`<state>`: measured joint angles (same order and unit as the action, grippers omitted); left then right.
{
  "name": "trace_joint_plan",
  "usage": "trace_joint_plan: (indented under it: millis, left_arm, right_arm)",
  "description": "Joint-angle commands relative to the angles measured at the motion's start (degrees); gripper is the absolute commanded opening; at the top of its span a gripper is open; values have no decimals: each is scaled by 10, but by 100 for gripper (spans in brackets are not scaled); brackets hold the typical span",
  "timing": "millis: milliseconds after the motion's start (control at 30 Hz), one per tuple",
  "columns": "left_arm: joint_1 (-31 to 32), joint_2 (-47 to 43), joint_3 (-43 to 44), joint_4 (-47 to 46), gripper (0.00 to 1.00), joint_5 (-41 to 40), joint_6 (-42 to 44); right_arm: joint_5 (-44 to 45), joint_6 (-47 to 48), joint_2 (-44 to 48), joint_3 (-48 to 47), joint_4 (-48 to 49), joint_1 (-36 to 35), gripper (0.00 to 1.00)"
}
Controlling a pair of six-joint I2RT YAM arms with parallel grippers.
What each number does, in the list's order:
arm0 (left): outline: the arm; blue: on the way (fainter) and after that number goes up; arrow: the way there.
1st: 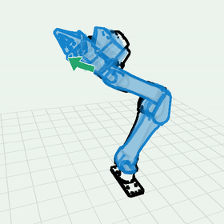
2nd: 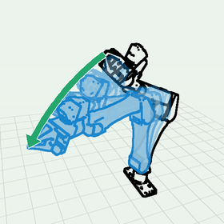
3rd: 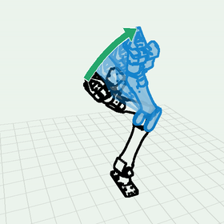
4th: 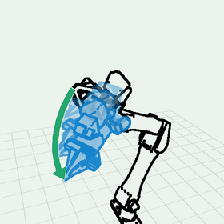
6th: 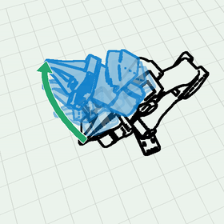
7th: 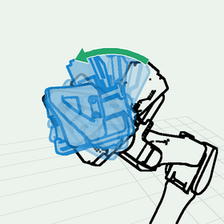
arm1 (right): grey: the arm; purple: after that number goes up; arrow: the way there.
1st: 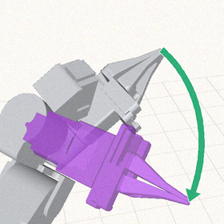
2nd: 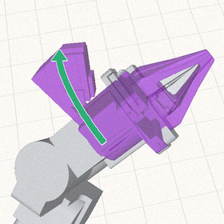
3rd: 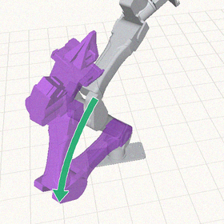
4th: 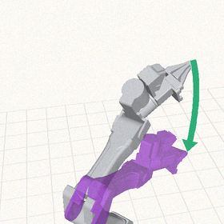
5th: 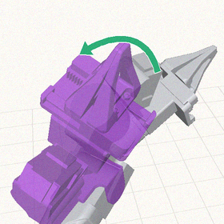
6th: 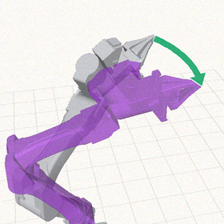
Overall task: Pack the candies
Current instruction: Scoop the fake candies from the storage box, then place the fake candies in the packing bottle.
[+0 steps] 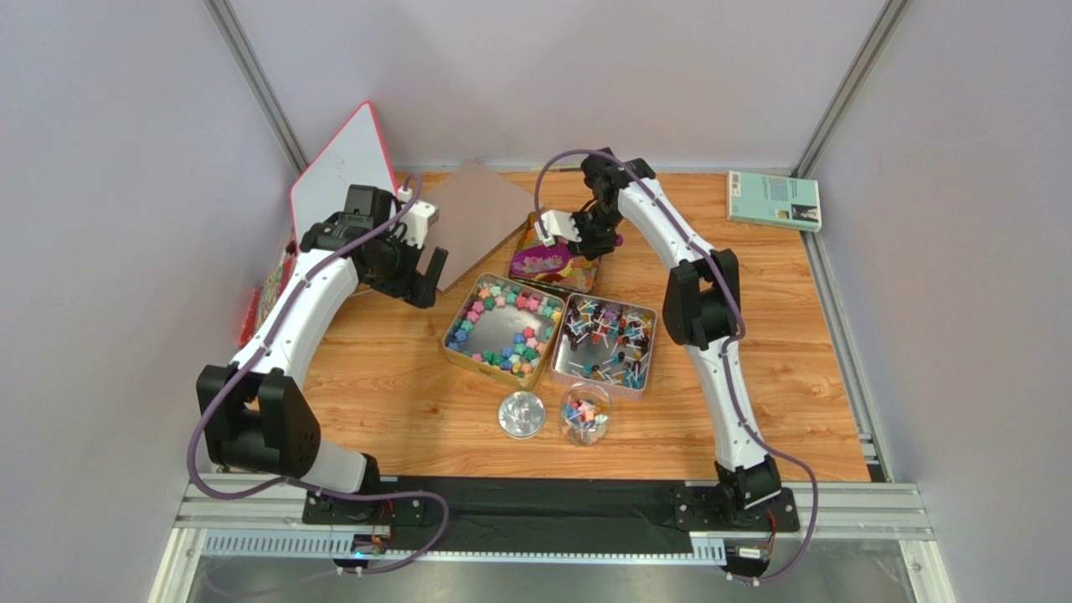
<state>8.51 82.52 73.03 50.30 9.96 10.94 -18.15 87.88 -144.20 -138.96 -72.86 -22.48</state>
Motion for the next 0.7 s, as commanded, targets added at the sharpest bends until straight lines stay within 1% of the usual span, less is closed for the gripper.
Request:
trace_joint_plan:
  millis: [0, 167, 367, 500, 567, 633, 667]
  left_arm:
    - [-3, 22, 42, 17, 99, -4, 26]
    - [-3, 52, 70, 26, 100, -10, 38]
    - [-3, 81, 103, 29, 100, -6, 42]
    - [-2, 82, 120, 17, 99, -41, 37]
    - [0, 78, 125, 7, 100, -77, 30]
    - [3, 76, 127, 3, 99, -99, 18]
    - [3, 76, 127, 1, 100, -97, 11]
  right_arm:
    - [-106, -37, 52, 2, -11, 17, 0]
    - [-137, -68, 73, 28, 26, 37, 0]
    - [-145, -96, 111, 59, 72, 48, 0]
    - [-143, -119, 145, 62, 69, 53, 0]
    - [-134, -108, 184, 78, 61, 53, 0]
    - [-122, -90, 218, 111, 35, 53, 0]
    - [-116, -69, 234, 125, 26, 53, 0]
